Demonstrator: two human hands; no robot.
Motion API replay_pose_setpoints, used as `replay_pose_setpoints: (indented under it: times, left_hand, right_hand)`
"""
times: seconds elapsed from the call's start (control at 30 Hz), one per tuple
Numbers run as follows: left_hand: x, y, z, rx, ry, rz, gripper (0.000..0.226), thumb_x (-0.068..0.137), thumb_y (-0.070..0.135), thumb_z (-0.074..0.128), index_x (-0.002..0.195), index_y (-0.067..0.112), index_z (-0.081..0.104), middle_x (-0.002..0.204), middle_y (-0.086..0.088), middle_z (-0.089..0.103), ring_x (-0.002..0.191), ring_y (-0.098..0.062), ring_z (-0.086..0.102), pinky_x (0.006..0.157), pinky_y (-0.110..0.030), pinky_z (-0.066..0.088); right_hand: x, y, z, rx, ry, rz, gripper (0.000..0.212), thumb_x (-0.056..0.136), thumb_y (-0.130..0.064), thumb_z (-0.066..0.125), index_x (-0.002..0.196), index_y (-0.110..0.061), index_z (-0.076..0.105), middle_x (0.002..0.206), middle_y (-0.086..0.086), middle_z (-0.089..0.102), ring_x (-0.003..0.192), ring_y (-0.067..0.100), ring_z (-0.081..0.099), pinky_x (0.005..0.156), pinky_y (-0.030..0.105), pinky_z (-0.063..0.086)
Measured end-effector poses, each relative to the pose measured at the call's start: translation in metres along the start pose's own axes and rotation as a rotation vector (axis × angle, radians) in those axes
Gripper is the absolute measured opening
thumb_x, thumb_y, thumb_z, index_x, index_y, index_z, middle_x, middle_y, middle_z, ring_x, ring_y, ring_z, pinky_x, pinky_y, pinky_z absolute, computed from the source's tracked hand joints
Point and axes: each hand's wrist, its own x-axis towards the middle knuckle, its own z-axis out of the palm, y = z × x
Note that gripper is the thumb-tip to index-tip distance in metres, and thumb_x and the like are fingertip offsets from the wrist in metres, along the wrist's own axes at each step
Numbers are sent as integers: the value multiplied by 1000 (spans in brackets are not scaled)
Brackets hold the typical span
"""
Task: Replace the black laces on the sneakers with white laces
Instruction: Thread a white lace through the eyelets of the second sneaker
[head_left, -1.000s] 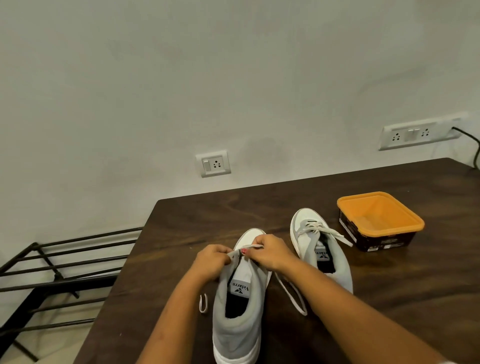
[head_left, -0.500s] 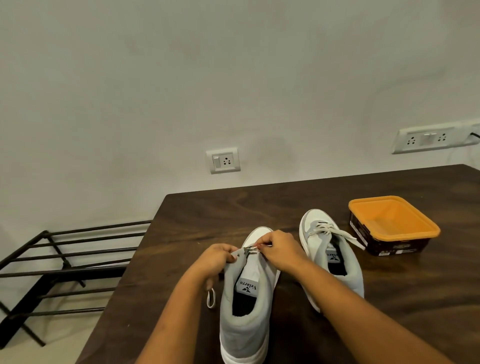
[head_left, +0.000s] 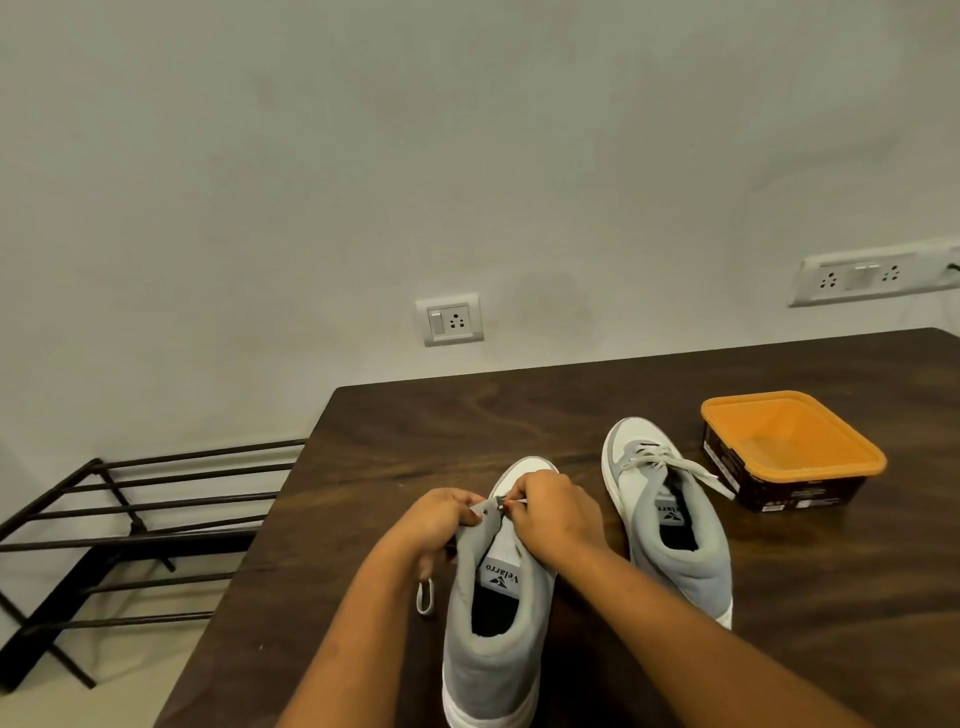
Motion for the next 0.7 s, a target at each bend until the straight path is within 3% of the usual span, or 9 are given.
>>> replay_pose_setpoints:
  times: [0.23, 0.37, 0.47, 0.57, 0.7]
  left_hand:
    - [-1, -1, 0, -16, -25, 6, 25, 89, 3, 47, 86, 9, 71, 79, -16, 59, 67, -24, 49, 55, -30, 37]
    - [-4, -2, 1, -73, -2, 9, 31, 98, 23, 46, 73, 13, 63, 63, -3, 55, 59, -16, 47, 52, -25, 39]
    - [2, -4, 6, -13, 53, 56, 30, 90, 13, 52, 62, 14, 62, 53, -1, 53, 50, -15, 44, 50, -24, 35]
    - [7, -8, 11, 73, 136, 97, 10, 74, 19, 67, 67, 17, 73, 66, -5, 68, 60, -19, 59, 58, -29, 48]
    - [8, -10, 11, 140, 185, 118, 5, 80, 21, 72, 78, 19, 76, 71, -1, 70, 60, -13, 60, 51, -22, 44]
  right_hand:
    - [-5, -3, 1, -43, 10, -15, 19, 95, -29, 48, 100, -21, 65, 105, 0, 65, 98, 24, 63, 74, 29, 44]
    - [-5, -4, 1, -1, -3, 22, 17, 94, -27, 50, 97, -22, 67, 101, 0, 68, 93, 23, 64, 70, 28, 44]
    - [-6, -5, 2, 39, 3, 60, 19, 95, -30, 52, 98, -24, 70, 100, -1, 69, 91, 20, 64, 66, 25, 43]
    - [-9, -5, 1, 87, 21, 95, 16, 93, -30, 57, 96, -25, 72, 98, -2, 70, 89, 19, 64, 63, 24, 41]
    - [-8, -4, -2, 136, 28, 114, 13, 89, -29, 62, 95, -28, 73, 98, -3, 70, 90, 18, 64, 63, 22, 39]
